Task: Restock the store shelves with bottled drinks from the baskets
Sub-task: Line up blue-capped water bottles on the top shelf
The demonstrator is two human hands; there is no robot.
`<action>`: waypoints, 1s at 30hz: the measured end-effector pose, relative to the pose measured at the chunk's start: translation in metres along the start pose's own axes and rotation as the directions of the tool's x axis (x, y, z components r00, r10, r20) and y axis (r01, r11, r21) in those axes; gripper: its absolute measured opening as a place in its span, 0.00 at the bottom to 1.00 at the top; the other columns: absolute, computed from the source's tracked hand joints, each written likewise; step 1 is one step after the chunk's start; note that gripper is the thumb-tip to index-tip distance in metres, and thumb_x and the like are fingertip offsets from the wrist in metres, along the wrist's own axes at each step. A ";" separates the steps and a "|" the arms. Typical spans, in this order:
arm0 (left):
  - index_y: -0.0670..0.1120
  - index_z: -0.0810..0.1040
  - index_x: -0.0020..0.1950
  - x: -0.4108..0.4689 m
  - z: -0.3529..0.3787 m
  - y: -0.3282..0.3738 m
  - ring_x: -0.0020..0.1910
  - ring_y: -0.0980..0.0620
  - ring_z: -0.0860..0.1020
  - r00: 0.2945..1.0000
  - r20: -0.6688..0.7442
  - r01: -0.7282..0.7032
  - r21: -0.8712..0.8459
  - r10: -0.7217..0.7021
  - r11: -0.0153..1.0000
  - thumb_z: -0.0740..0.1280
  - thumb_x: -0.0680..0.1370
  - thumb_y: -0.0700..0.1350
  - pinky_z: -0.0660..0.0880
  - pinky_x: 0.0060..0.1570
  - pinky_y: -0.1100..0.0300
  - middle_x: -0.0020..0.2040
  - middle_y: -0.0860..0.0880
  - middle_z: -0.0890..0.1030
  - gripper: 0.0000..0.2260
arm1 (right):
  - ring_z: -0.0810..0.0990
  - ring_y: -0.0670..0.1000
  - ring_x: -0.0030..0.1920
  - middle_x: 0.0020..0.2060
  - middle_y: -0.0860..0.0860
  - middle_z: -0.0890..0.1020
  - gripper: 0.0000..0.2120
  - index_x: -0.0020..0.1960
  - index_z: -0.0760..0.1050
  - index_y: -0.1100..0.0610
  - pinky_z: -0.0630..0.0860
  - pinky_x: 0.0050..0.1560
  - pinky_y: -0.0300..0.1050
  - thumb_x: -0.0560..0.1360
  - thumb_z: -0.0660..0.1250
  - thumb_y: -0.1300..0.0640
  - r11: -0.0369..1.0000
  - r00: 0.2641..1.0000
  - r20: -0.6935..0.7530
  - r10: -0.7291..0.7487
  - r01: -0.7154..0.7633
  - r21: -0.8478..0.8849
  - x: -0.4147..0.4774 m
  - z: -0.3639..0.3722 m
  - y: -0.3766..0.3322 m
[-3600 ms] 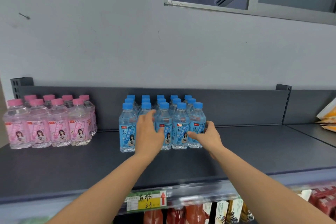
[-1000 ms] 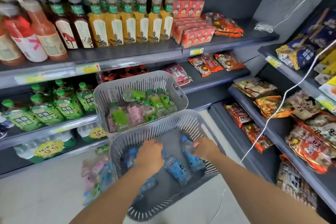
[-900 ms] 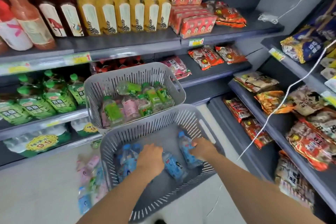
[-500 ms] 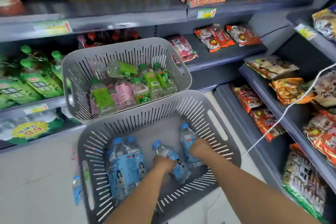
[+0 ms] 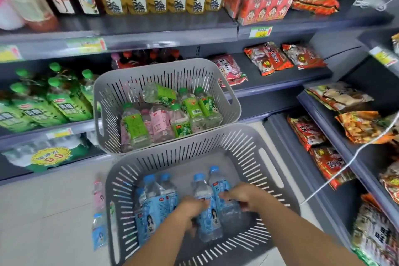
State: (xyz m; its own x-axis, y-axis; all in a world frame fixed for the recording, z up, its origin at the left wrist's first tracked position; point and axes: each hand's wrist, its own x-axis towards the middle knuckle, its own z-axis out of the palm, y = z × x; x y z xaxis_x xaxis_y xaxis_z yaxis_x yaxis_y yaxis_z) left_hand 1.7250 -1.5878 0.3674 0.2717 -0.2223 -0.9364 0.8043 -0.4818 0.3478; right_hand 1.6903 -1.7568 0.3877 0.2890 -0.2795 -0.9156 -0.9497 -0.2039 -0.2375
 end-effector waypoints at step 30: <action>0.43 0.74 0.59 -0.365 -0.301 0.047 0.45 0.54 0.80 0.718 -0.118 -0.689 0.017 0.686 0.725 0.70 0.76 0.41 0.78 0.36 0.59 0.52 0.49 0.81 0.13 | 0.84 0.55 0.53 0.53 0.55 0.84 0.27 0.63 0.71 0.59 0.79 0.52 0.48 0.66 0.76 0.62 0.665 0.687 0.048 -0.725 0.680 0.307 -0.323 0.125 -0.204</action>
State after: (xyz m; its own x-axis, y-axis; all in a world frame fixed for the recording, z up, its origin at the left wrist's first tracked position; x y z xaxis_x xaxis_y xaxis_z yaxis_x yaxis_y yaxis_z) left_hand 1.8226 -1.2743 0.7111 0.8089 -0.3902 -0.4399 0.3868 -0.2105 0.8978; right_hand 1.7758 -1.5079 0.6910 0.8812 0.0008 -0.4727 -0.4724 -0.0375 -0.8806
